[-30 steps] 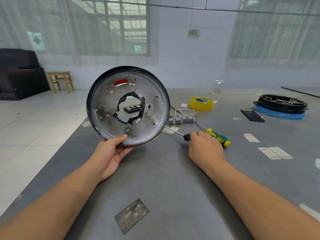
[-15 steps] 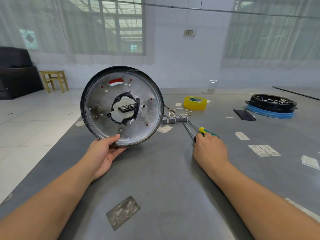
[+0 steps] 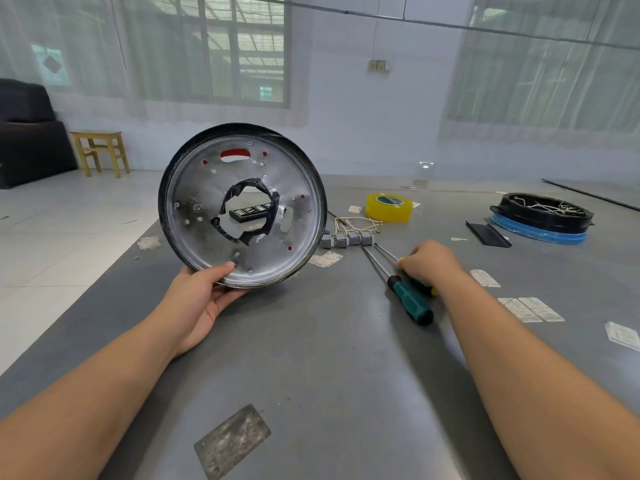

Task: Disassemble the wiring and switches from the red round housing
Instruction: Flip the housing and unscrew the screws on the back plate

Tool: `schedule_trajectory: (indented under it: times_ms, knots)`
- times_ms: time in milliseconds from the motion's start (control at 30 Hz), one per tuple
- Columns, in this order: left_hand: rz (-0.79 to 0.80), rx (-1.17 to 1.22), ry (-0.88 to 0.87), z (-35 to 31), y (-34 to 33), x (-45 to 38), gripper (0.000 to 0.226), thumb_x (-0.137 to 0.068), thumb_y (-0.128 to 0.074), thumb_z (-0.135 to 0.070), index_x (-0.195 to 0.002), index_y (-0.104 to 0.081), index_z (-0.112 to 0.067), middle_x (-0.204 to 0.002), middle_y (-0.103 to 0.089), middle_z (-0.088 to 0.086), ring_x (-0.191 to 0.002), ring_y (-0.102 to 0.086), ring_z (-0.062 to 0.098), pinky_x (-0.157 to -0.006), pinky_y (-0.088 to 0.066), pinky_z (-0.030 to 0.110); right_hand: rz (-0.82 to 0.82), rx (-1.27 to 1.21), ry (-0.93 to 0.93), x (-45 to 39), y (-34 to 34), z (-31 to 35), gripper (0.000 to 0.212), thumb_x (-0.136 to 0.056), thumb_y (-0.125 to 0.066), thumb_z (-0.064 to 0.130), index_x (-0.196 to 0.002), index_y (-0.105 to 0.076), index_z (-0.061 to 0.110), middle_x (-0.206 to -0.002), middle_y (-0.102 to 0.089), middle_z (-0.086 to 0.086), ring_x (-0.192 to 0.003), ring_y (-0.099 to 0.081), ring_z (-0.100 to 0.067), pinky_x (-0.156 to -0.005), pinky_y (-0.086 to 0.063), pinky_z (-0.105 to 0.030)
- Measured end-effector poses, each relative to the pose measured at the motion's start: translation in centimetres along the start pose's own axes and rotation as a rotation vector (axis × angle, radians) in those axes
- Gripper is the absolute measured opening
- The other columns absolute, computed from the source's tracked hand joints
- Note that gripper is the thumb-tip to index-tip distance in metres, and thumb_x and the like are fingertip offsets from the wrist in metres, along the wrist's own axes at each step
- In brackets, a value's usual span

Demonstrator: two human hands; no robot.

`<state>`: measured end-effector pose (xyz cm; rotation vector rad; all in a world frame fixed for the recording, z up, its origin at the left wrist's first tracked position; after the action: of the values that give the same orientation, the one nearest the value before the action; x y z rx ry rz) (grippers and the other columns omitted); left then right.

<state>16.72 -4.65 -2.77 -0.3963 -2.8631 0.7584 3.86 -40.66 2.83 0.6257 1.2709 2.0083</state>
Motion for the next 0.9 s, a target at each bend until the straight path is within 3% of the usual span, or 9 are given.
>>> schedule_trajectory:
  times_ms: [200, 367, 500, 600, 700, 767, 900]
  knots:
    - [0.007, 0.005, -0.027, 0.0, -0.1, -0.3, 0.031, -0.101, -0.062, 0.001, -0.129, -0.057, -0.008, -0.098, -0.082, 0.008, -0.088, -0.081, 0.022, -0.064, -0.065, 0.032, -0.018, 0.033, 0.021, -1.9, -1.8, -0.6, 0.031, -0.087, -0.075, 0.036, -0.105, -0.071, 0.011, -0.105, -0.069, -0.012, -0.092, -0.062, -0.030, -0.068, -0.046, -0.031]
    - [-0.008, 0.045, -0.026, -0.1, 0.2, -0.3, 0.033, -0.102, -0.062, 0.000, -0.133, -0.056, -0.007, -0.114, -0.079, 0.014, -0.096, -0.080, 0.027, -0.070, -0.067, 0.040, -0.129, -0.090, 0.073, -1.7, -1.5, -0.8, 0.022, -0.098, -0.058, 0.030, -0.093, -0.066, 0.011, -0.094, -0.066, -0.012, -0.079, -0.059, -0.026, -0.062, -0.043, -0.032]
    - [-0.038, 0.065, -0.026, -0.3, 0.4, -0.3, 0.038, -0.104, -0.061, -0.002, -0.140, -0.053, -0.006, -0.126, -0.073, 0.017, -0.102, -0.078, 0.031, -0.069, -0.067, 0.041, -0.397, -0.299, 0.304, 0.4, -0.5, 0.7, 0.025, -0.104, -0.053, 0.034, -0.092, -0.063, 0.014, -0.085, -0.062, -0.004, -0.071, -0.054, -0.012, -0.057, -0.039, -0.030]
    - [-0.051, 0.065, -0.044, -0.7, 0.8, -0.6, 0.038, -0.106, -0.058, -0.003, -0.143, -0.052, -0.004, -0.128, -0.072, 0.017, -0.102, -0.077, 0.031, -0.066, -0.066, 0.038, -0.455, -0.400, 0.529, 3.3, 0.0, 3.7, 0.023, -0.104, -0.052, 0.036, -0.090, -0.060, 0.020, -0.078, -0.059, 0.006, -0.070, -0.051, -0.011, -0.056, -0.034, -0.025]
    - [-0.072, 0.078, -0.058, -1.0, 1.1, -1.0, 0.038, -0.106, -0.057, -0.003, -0.144, -0.050, -0.004, -0.128, -0.072, 0.016, -0.107, -0.075, 0.032, -0.065, -0.065, 0.038, -0.358, -0.579, 0.658, 6.5, -1.5, 7.2, 0.021, -0.105, -0.052, 0.036, -0.095, -0.064, 0.022, -0.076, -0.064, 0.006, -0.070, -0.054, -0.016, -0.061, -0.040, -0.031]
    - [-0.080, 0.089, -0.053, -1.0, 1.2, -1.2, 0.038, -0.106, -0.057, -0.004, -0.144, -0.051, -0.005, -0.128, -0.072, 0.016, -0.105, -0.076, 0.031, -0.066, -0.065, 0.038, -0.208, -0.710, 0.676, 8.8, -3.5, 9.5, 0.022, -0.105, -0.050, 0.038, -0.095, -0.065, 0.025, -0.076, -0.066, 0.006, -0.066, -0.060, -0.014, -0.060, -0.047, -0.029]
    - [-0.069, 0.110, -0.055, -1.3, 1.2, -1.7, 0.036, -0.107, -0.058, -0.006, -0.142, -0.051, -0.004, -0.123, -0.074, 0.016, -0.093, -0.080, 0.028, -0.066, -0.065, 0.039, 0.162, -0.902, 0.658, 12.5, -7.9, 12.9, 0.023, -0.106, -0.051, 0.037, -0.095, -0.064, 0.022, -0.069, -0.063, 0.000, -0.052, -0.057, -0.018, -0.052, -0.043, -0.024]
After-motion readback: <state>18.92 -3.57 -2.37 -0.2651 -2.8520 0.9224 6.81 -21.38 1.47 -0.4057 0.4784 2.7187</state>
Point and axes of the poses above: each hand's wrist, its own x-axis away from the middle knuckle, its own y-axis out of the back of the hand, z = x × y, the point moved 4 cm from there along -x, towards the middle knuckle
